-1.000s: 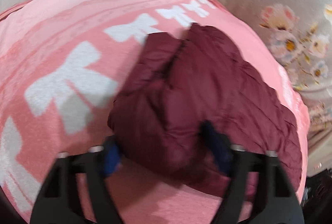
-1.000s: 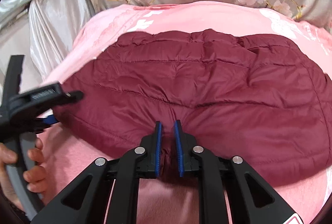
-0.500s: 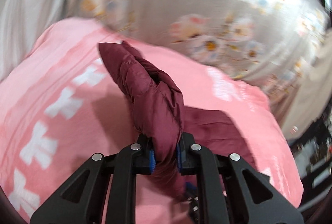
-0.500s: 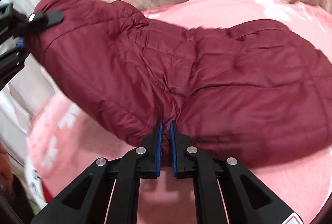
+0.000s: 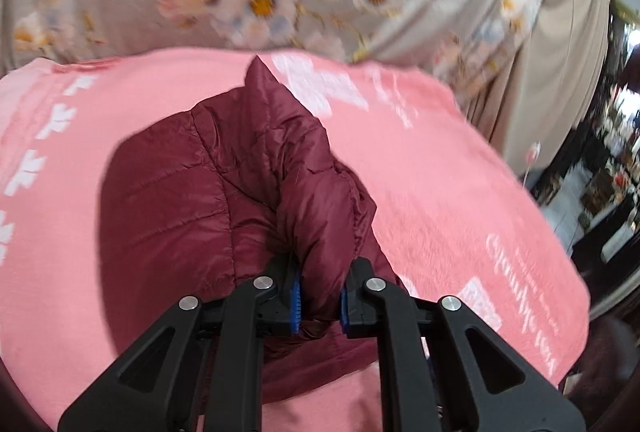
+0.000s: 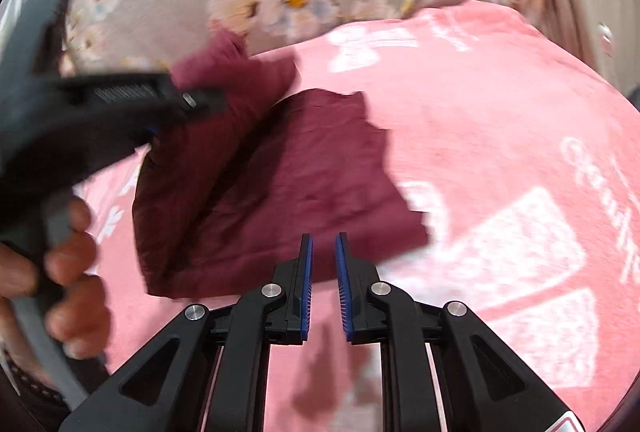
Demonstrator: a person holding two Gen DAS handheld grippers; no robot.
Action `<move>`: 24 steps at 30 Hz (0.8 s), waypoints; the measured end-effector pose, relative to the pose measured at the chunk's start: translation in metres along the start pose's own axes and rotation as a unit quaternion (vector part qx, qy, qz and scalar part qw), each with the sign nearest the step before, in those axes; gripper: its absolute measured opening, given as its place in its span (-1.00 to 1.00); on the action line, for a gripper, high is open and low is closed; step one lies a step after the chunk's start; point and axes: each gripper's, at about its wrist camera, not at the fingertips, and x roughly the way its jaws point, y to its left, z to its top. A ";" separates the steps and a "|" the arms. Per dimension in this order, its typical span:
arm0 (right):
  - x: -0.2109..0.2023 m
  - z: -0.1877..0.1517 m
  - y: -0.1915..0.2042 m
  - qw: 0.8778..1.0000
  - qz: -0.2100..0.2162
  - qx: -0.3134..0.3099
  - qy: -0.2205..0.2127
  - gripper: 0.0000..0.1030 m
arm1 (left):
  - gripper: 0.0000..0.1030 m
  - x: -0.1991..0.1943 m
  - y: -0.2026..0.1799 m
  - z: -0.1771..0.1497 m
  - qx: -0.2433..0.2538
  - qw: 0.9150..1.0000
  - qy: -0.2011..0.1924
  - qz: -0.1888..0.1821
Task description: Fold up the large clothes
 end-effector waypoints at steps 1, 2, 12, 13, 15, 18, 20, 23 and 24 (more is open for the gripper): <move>0.000 -0.001 -0.005 1.000 -0.004 0.004 0.001 -0.73 | -0.77 0.011 -0.007 -0.002 0.006 1.000 0.012 -0.001; 0.001 -0.002 -0.011 1.000 -0.008 0.009 0.003 -0.73 | -0.77 0.026 -0.014 -0.007 0.017 1.000 0.024 0.008; 0.001 0.009 -0.044 0.999 -0.005 0.040 0.013 -0.72 | -0.28 0.049 -0.025 -0.020 0.027 0.998 0.051 -0.018; -0.002 0.014 -0.042 0.999 -0.005 0.037 0.008 -0.66 | -0.09 0.037 -0.023 -0.016 0.017 0.998 0.043 -0.036; -0.013 0.033 -0.034 1.000 -0.003 0.025 -0.014 -0.36 | 0.14 0.009 -0.014 -0.004 0.000 0.999 0.009 -0.053; -0.025 0.069 -0.024 0.998 0.017 0.017 -0.053 0.12 | 0.48 -0.043 0.015 0.022 -0.028 0.997 -0.070 -0.026; -0.024 0.099 -0.009 0.997 0.036 0.009 -0.069 0.32 | 0.58 -0.063 0.045 0.041 -0.055 0.993 -0.099 0.032; 0.001 0.145 0.010 0.996 0.065 0.014 -0.065 0.35 | 0.58 -0.065 0.089 0.062 -0.090 0.985 -0.105 0.104; 0.019 0.164 0.015 0.995 0.080 0.029 -0.050 0.35 | 0.58 -0.062 0.107 0.068 -0.105 0.982 -0.100 0.125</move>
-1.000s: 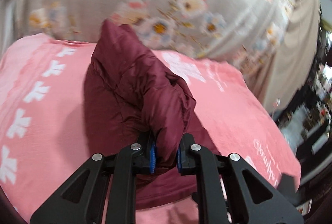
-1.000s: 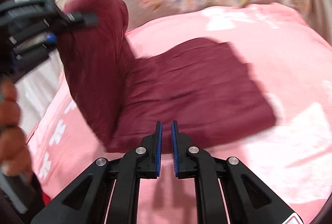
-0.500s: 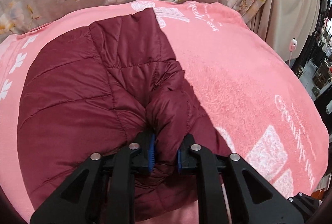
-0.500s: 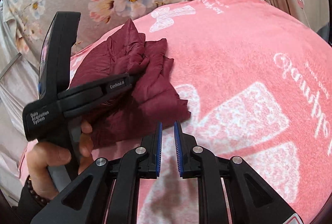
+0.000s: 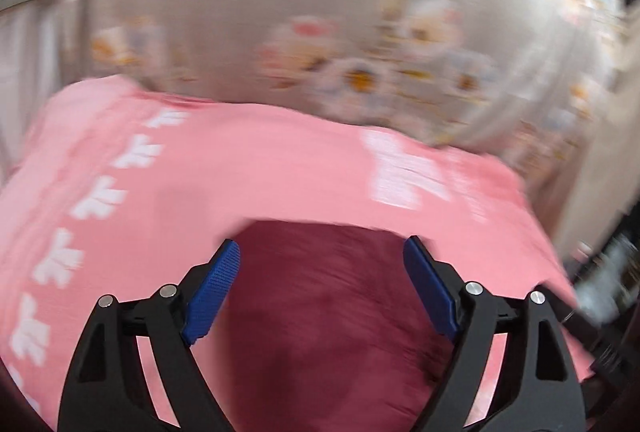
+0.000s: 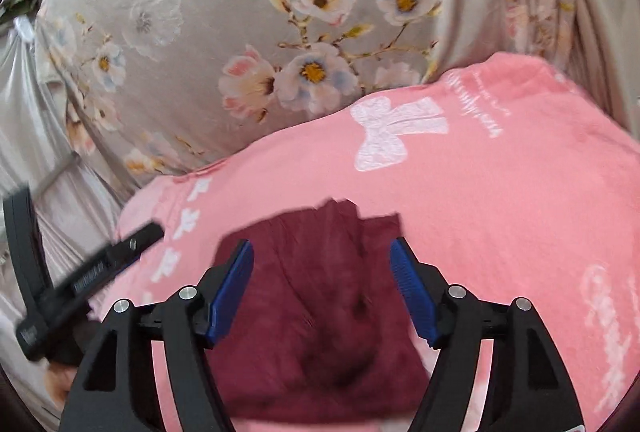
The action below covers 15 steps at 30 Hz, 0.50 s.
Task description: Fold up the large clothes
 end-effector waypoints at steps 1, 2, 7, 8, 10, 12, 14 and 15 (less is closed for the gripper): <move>0.015 0.008 0.002 1.000 0.004 0.016 0.011 0.35 | 0.58 0.007 0.010 0.005 -0.008 1.000 0.005 0.010; 0.033 0.017 0.002 0.999 0.002 0.033 0.024 0.35 | 0.58 0.015 0.023 0.009 -0.021 0.999 0.013 0.021; 0.118 0.027 -0.001 0.991 -0.029 0.072 0.107 0.35 | 0.58 0.043 0.062 0.012 -0.050 0.997 0.042 0.045; 0.132 0.023 -0.004 0.988 -0.027 0.084 0.130 0.35 | 0.58 0.048 0.066 0.010 -0.049 0.996 0.049 0.048; 0.157 0.010 -0.008 0.981 -0.035 0.091 0.168 0.18 | 0.57 0.060 0.066 0.006 -0.046 0.996 0.065 0.048; 0.169 0.002 -0.010 0.979 -0.057 0.073 0.182 -0.45 | 0.57 0.073 0.062 0.002 -0.043 0.995 0.078 0.044; 0.166 -0.003 -0.016 0.982 -0.050 0.068 0.171 -0.82 | 0.57 0.085 0.053 -0.002 -0.037 0.995 0.090 0.034; 0.161 -0.001 -0.018 0.984 -0.044 0.070 0.160 -0.86 | 0.57 0.089 0.049 -0.003 -0.034 0.995 0.093 0.032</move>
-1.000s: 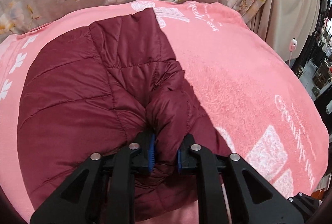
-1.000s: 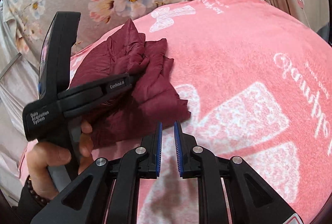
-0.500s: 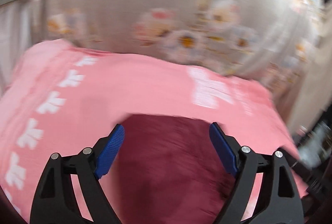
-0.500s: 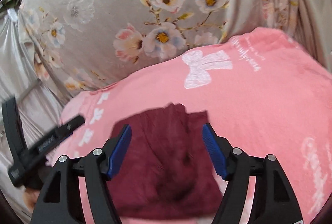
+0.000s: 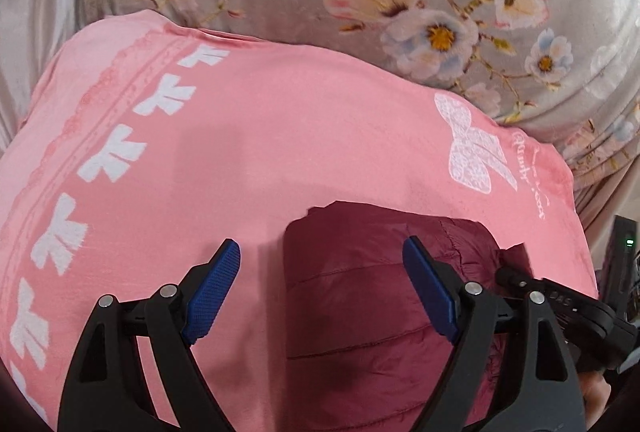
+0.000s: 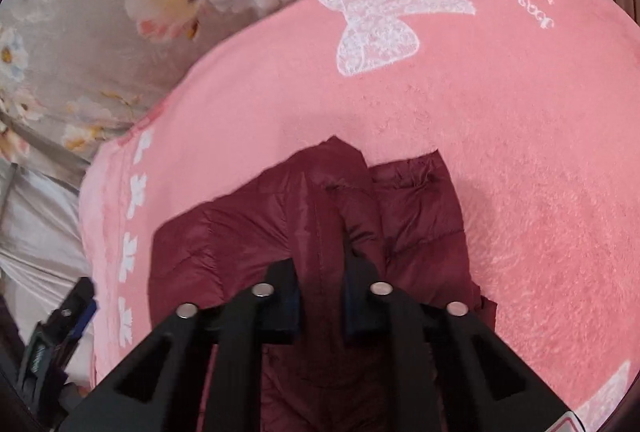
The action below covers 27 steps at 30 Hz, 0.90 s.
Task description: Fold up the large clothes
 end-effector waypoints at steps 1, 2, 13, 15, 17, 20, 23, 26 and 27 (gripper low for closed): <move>-0.012 0.000 -0.002 1.000 0.007 -0.006 -0.019 -0.89 | 0.57 0.004 -0.007 0.001 0.005 1.000 0.002 -0.003; -0.026 -0.003 -0.004 0.999 0.003 -0.019 -0.045 -0.89 | 0.57 0.006 -0.015 0.002 0.012 1.000 0.003 -0.007; -0.035 -0.022 -0.060 0.990 -0.085 -0.056 -0.097 -0.89 | 0.57 0.059 -0.091 -0.017 0.048 0.997 0.054 -0.027; -0.025 -0.024 -0.065 0.991 -0.087 -0.056 -0.090 -0.89 | 0.57 0.072 -0.097 -0.022 0.055 0.997 0.061 -0.012; -0.015 -0.025 -0.069 0.991 -0.085 -0.054 -0.086 -0.89 | 0.58 0.082 -0.098 -0.026 0.061 0.996 0.061 0.002; -0.004 -0.027 -0.074 0.992 -0.082 -0.052 -0.083 -0.87 | 0.61 0.091 -0.098 -0.029 0.061 0.996 0.058 0.011; 0.007 -0.032 -0.076 0.991 -0.088 -0.058 -0.086 -0.82 | 0.67 0.096 -0.102 -0.033 0.071 0.996 0.051 0.021; 0.013 -0.037 -0.077 0.990 -0.092 -0.059 -0.091 -0.80 | 0.75 0.100 -0.109 -0.038 0.090 0.995 0.042 0.033; 0.015 -0.038 -0.079 0.990 -0.091 -0.058 -0.092 -0.80 | 0.76 0.101 -0.111 -0.040 0.094 0.994 0.040 0.036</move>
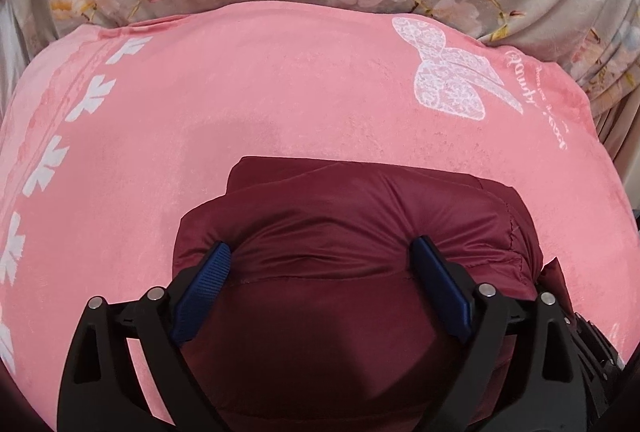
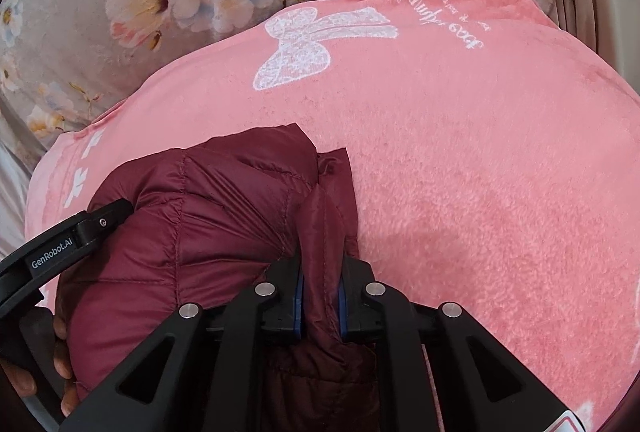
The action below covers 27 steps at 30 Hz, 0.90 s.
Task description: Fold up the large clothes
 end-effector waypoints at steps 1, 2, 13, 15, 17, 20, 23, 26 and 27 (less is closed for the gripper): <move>0.002 -0.001 -0.002 1.000 0.003 0.003 -0.001 -0.79 | 0.78 0.002 -0.002 -0.001 0.004 1.000 -0.003 0.004; 0.004 -0.002 -0.004 1.000 0.006 0.006 -0.001 -0.79 | 0.79 0.003 -0.003 -0.002 0.006 1.000 -0.005 0.006; 0.009 -0.007 -0.008 1.000 0.018 0.023 -0.010 -0.79 | 0.88 0.014 -0.010 -0.010 0.019 0.999 -0.026 0.020; 0.009 -0.007 -0.008 1.000 0.018 0.022 -0.011 -0.79 | 0.89 0.015 -0.010 -0.011 0.020 0.999 -0.029 0.021; 0.009 -0.008 -0.008 0.999 0.019 0.023 -0.013 -0.79 | 0.89 0.016 -0.012 -0.012 0.021 0.999 -0.032 0.023; 0.009 -0.009 -0.008 0.999 0.020 0.024 -0.014 -0.79 | 0.90 0.017 -0.013 -0.014 0.023 0.999 -0.036 0.026; 0.009 -0.009 -0.009 0.999 0.020 0.024 -0.015 -0.79 | 0.91 0.019 -0.014 -0.015 0.024 0.998 -0.040 0.029; 0.010 -0.009 -0.010 0.999 0.022 0.025 -0.015 -0.79 | 0.91 0.020 -0.015 -0.016 0.025 0.998 -0.043 0.033; 0.010 -0.008 -0.010 0.999 0.024 0.027 -0.015 -0.79 | 0.91 0.021 -0.015 -0.016 0.025 0.998 -0.043 0.034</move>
